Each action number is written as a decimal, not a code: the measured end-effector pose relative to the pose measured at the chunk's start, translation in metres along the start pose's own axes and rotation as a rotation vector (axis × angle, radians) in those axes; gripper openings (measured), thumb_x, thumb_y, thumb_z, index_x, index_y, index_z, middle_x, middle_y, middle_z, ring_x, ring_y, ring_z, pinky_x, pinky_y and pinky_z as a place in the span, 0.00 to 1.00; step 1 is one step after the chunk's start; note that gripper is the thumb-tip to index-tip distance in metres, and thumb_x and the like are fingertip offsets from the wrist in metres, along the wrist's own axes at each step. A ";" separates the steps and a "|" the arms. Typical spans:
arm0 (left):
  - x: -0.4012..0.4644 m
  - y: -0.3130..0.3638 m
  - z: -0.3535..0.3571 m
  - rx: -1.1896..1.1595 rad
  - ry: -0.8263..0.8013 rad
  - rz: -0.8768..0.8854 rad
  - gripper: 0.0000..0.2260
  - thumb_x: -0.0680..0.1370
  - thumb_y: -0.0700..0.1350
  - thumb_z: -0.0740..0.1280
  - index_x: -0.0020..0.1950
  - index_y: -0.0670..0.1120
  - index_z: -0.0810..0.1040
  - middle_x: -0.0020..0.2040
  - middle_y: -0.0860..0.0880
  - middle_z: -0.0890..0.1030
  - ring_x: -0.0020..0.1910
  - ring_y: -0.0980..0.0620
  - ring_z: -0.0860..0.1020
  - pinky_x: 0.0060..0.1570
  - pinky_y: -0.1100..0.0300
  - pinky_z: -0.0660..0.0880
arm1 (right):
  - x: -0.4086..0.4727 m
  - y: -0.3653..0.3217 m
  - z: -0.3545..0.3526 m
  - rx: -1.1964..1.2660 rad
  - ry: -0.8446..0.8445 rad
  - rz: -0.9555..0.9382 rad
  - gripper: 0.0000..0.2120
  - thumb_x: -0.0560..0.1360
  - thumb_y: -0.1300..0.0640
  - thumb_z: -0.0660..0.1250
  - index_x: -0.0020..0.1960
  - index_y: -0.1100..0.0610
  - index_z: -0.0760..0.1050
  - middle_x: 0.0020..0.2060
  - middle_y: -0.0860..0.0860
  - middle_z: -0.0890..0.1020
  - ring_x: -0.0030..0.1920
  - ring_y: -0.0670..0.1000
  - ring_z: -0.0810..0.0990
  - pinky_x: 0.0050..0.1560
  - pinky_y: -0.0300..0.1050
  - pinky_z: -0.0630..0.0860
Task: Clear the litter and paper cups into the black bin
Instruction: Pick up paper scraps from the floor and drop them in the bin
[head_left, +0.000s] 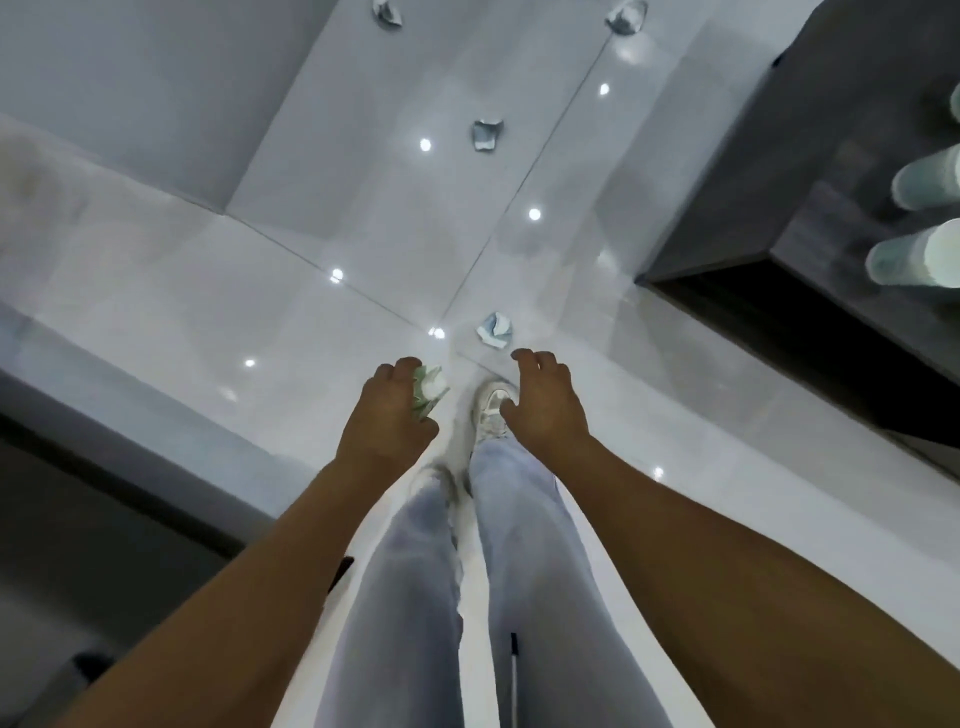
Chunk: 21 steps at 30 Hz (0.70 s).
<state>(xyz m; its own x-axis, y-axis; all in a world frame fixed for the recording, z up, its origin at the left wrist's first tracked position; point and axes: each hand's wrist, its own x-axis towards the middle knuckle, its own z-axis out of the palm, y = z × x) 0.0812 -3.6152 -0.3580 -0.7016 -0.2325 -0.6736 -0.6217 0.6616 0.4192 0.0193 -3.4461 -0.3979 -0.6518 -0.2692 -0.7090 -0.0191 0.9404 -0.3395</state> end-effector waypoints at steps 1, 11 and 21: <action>0.014 0.000 0.001 0.007 0.002 0.010 0.26 0.69 0.36 0.69 0.66 0.42 0.69 0.55 0.41 0.73 0.53 0.42 0.73 0.50 0.54 0.71 | 0.014 0.002 0.002 -0.006 -0.005 0.001 0.27 0.77 0.58 0.63 0.73 0.56 0.60 0.68 0.56 0.66 0.66 0.57 0.66 0.61 0.49 0.70; 0.181 -0.060 0.074 0.073 -0.066 0.076 0.24 0.68 0.37 0.70 0.63 0.42 0.71 0.55 0.43 0.72 0.54 0.45 0.71 0.50 0.57 0.70 | 0.177 0.062 0.099 0.031 -0.032 0.070 0.30 0.75 0.59 0.65 0.74 0.56 0.59 0.68 0.56 0.66 0.66 0.58 0.66 0.59 0.49 0.70; 0.323 -0.147 0.175 0.100 -0.075 0.107 0.25 0.67 0.38 0.71 0.63 0.45 0.70 0.53 0.49 0.69 0.51 0.49 0.70 0.46 0.59 0.66 | 0.335 0.121 0.239 -0.186 -0.054 -0.082 0.43 0.70 0.60 0.73 0.77 0.45 0.53 0.77 0.55 0.51 0.75 0.62 0.53 0.71 0.55 0.62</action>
<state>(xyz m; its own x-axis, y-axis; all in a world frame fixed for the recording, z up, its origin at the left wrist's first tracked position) 0.0068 -3.6630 -0.7437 -0.7316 -0.1058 -0.6734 -0.5046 0.7483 0.4306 -0.0205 -3.4719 -0.8243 -0.6006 -0.3522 -0.7178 -0.2135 0.9358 -0.2806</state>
